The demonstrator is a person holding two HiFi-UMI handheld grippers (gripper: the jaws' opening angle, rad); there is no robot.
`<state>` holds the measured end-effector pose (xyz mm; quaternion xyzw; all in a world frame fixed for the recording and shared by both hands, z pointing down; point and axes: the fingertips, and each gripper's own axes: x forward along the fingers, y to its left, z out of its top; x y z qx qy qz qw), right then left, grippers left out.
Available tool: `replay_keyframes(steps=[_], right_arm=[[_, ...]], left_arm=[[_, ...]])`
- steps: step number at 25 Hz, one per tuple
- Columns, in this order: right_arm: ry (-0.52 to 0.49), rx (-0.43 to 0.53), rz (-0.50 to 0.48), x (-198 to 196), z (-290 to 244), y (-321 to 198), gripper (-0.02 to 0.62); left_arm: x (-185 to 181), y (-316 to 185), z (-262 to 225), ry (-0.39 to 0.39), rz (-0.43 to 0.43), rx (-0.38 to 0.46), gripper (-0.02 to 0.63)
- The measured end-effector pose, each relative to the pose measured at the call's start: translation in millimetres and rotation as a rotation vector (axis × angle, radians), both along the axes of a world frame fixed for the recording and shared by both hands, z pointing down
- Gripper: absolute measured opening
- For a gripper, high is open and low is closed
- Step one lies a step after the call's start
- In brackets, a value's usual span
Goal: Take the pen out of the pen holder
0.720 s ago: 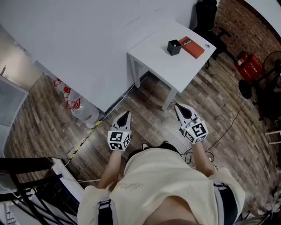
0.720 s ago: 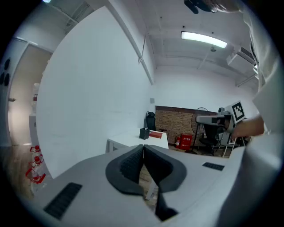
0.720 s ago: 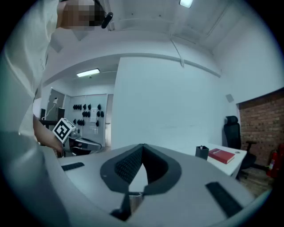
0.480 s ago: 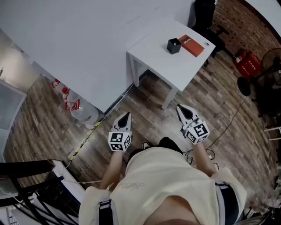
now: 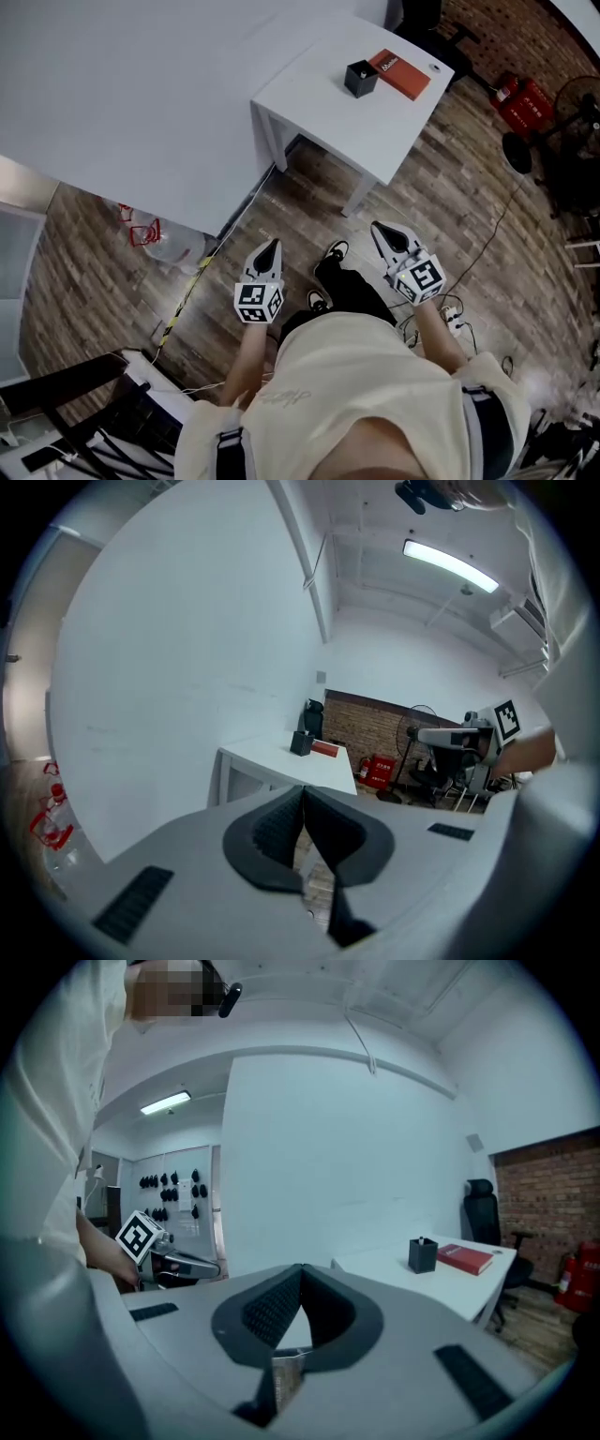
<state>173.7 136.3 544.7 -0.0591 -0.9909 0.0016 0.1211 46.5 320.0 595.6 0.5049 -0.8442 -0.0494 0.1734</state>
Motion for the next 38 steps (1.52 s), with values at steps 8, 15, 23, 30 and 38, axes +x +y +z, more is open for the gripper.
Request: replay_keyframes(steps=[8,15,23,30,38], right_arm=[[-0.030,-0.086,0.081,-70,21,-62,0.006],[-0.098,-0.076,0.088,-148,1,-117,0.006],[-0.079,-0.080,0.166,-162,2,-170,0.006],[-0.034,-0.082,0.286,-159,18,-201,0.006],[-0.051,-0.052,0.492,-182,-4,-232,0.006]], left_arm=[[-46,-56,-13,-0.061,0.118,-0.101,0.018],[-119,-136,-28,-0.071,0.160,-0.087,0.018],[-146,-193,-34,-0.068,0.232,-0.086,0.018],[-177,-244,-33,-0.076,0.336,-0.065,0.018],[-216,-321,-48,-0.104,0.571,-0.006,0.018]])
